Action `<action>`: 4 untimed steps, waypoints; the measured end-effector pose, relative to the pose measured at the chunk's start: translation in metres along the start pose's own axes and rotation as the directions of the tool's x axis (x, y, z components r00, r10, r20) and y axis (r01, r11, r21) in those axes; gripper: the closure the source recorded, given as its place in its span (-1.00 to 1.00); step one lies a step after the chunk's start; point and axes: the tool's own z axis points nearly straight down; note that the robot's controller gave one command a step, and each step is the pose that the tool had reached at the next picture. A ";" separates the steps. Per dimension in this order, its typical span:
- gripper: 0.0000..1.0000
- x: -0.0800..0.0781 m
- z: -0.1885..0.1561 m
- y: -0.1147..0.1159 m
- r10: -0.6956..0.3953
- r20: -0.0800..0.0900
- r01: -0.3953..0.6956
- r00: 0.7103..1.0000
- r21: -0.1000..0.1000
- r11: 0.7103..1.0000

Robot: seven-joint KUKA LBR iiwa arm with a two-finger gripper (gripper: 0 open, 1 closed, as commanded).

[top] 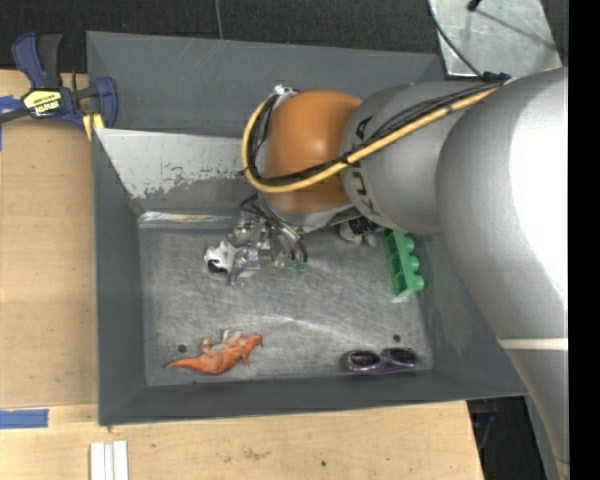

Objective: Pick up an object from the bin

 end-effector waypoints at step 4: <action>1.00 0.002 -0.026 -0.002 0.001 -0.013 0.000 1.000 0.008 1.000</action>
Offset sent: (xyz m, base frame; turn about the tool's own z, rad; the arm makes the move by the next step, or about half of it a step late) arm -0.0001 -0.0001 0.0435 -0.0001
